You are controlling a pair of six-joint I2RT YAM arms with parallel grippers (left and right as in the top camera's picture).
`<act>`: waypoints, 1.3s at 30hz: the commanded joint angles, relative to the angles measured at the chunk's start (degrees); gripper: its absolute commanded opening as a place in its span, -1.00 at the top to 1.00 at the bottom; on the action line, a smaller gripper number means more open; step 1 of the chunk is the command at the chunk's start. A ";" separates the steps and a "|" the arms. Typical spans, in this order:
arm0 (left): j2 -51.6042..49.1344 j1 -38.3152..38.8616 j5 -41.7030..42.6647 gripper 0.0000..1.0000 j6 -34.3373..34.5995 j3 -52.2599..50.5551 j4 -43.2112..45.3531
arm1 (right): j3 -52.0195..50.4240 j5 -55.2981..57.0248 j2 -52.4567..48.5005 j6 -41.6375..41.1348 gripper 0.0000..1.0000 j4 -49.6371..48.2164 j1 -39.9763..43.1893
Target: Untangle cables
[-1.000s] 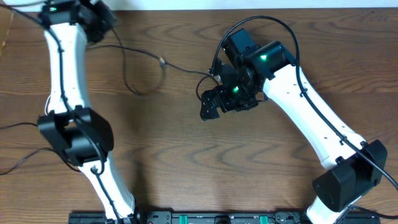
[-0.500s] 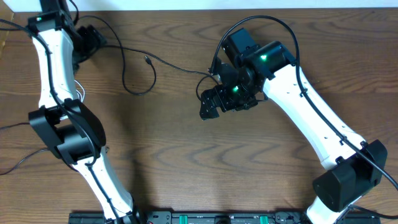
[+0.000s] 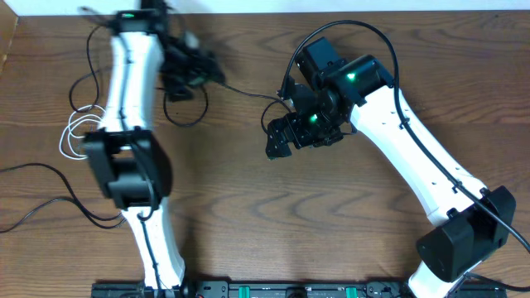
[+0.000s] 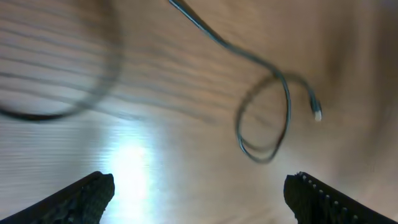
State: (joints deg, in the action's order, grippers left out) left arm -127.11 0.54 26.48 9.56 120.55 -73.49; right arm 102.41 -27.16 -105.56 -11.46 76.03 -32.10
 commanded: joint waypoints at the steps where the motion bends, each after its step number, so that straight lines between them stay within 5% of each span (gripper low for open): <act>1: -0.24 6.51 -0.42 -0.84 -2.14 -4.76 1.57 | -0.07 -0.37 0.09 -3.56 -0.99 0.35 1.14; 16: -1.40 17.33 -0.90 -0.76 3.67 -14.38 10.49 | 0.39 -1.88 10.36 1.05 -0.99 9.29 17.62; 20: -1.40 20.63 -6.82 -0.55 7.04 -16.61 12.81 | 0.39 -1.53 11.50 1.36 -0.99 9.97 18.05; 29: -1.40 24.57 -17.92 -0.55 20.52 -18.12 14.69 | 0.13 -1.18 11.54 1.95 -0.98 11.65 16.65; 39: -1.40 24.17 -18.58 -0.55 28.89 -22.40 17.14 | 0.11 0.70 11.54 1.92 -0.99 13.14 16.55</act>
State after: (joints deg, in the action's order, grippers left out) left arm -127.44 24.80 9.37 34.61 100.09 -57.34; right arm 102.41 -26.96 -94.15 -10.20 88.95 -15.35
